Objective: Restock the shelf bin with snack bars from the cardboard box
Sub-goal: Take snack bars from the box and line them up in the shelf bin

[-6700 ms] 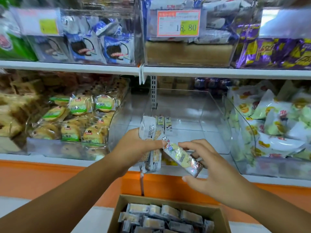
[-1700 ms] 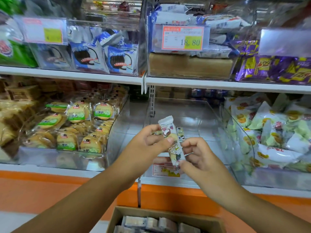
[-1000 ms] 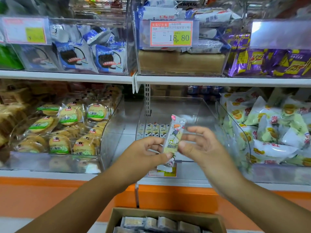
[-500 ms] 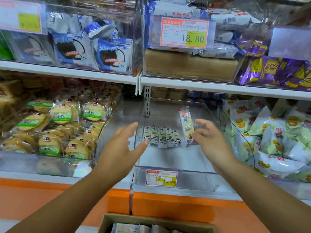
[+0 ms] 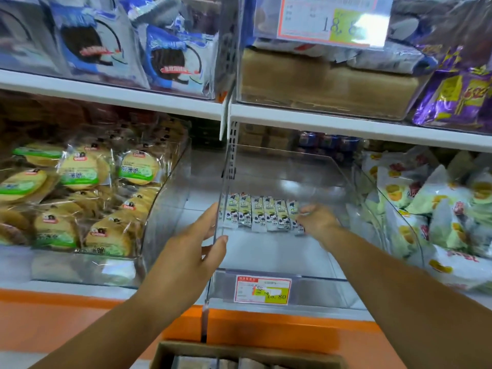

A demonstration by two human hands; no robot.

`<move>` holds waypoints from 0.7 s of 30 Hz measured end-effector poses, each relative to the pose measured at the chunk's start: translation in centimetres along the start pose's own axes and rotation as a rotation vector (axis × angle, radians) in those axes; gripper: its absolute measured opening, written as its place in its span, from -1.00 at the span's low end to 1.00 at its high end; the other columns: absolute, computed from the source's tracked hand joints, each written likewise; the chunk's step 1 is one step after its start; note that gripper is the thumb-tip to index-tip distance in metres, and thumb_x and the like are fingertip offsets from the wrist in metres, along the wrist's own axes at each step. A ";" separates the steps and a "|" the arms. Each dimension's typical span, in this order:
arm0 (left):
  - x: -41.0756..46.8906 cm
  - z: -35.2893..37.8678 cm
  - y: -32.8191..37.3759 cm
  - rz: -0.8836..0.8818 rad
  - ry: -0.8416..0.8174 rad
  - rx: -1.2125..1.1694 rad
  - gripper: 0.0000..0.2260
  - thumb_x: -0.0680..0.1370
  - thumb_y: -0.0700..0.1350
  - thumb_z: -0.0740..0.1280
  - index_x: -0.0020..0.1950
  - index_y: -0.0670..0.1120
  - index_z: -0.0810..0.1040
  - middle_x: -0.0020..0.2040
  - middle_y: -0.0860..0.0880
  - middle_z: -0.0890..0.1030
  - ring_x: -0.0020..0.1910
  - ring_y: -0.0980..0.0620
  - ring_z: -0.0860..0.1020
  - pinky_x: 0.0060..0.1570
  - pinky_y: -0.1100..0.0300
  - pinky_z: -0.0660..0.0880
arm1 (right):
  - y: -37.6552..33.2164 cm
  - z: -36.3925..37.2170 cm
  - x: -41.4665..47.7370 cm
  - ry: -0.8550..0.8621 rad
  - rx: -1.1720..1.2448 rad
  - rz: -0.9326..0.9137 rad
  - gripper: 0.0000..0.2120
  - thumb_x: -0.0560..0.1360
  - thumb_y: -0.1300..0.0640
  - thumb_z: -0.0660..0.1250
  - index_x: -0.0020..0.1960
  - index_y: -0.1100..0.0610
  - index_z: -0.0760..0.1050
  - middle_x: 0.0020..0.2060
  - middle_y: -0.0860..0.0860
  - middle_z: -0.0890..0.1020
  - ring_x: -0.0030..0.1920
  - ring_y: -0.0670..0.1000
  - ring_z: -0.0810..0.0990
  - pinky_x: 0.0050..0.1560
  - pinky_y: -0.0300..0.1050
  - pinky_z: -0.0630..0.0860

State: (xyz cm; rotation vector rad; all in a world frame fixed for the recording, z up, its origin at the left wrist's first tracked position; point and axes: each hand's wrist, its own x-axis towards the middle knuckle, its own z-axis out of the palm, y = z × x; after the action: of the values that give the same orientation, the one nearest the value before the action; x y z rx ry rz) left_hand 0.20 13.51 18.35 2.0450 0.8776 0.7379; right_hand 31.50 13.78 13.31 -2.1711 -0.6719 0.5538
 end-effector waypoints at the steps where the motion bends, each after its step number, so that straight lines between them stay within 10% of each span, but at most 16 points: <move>1: 0.0 0.0 -0.1 0.005 -0.006 0.005 -0.48 0.63 -0.01 0.22 0.19 0.62 0.06 0.25 0.36 0.39 -0.04 0.71 0.28 -0.02 0.61 0.32 | 0.2 0.2 0.2 -0.019 -0.004 0.000 -0.83 0.49 0.20 0.37 0.08 0.10 0.53 0.12 0.14 0.59 0.09 0.16 0.60 0.13 0.13 0.57; 10: -0.3 -0.5 -0.2 -0.008 -0.021 -0.019 -0.45 0.60 0.00 0.29 0.47 0.37 0.13 0.36 0.27 0.41 0.30 0.30 0.41 0.22 0.32 0.38 | -1.8 -1.1 -3.3 -0.082 -0.185 -0.154 -0.60 0.57 0.18 0.29 0.39 0.15 0.38 0.21 0.09 0.53 0.22 0.14 0.53 0.10 -0.18 0.43; 18: -6.6 -2.0 -0.9 0.222 0.148 0.226 -0.65 0.55 -0.16 0.33 0.26 0.18 0.46 0.06 0.24 0.51 -0.03 0.26 0.54 -0.12 0.40 0.47 | -2.3 -4.6 -19.5 0.072 0.353 -0.737 -0.75 0.56 0.21 0.23 0.02 -0.13 0.55 -0.16 -0.13 0.64 -0.11 -0.06 0.61 -0.10 -0.20 0.53; 21: -9.9 0.2 -2.9 0.224 -0.029 0.403 -0.73 0.56 -0.07 0.28 0.25 0.10 0.50 0.00 0.27 0.46 -0.07 0.31 0.51 -0.15 0.42 0.44 | 3.2 -1.8 -23.5 0.019 0.323 -0.733 -0.72 0.53 0.18 0.23 -0.05 -0.23 0.49 -0.21 -0.16 0.62 -0.25 -0.12 0.56 -0.24 -0.27 0.46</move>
State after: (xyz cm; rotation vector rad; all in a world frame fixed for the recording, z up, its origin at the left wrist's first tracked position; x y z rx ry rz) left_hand -6.44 7.04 13.88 2.5364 0.8397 0.6887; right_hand 15.46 -3.54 15.78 -1.4838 -1.1962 0.2224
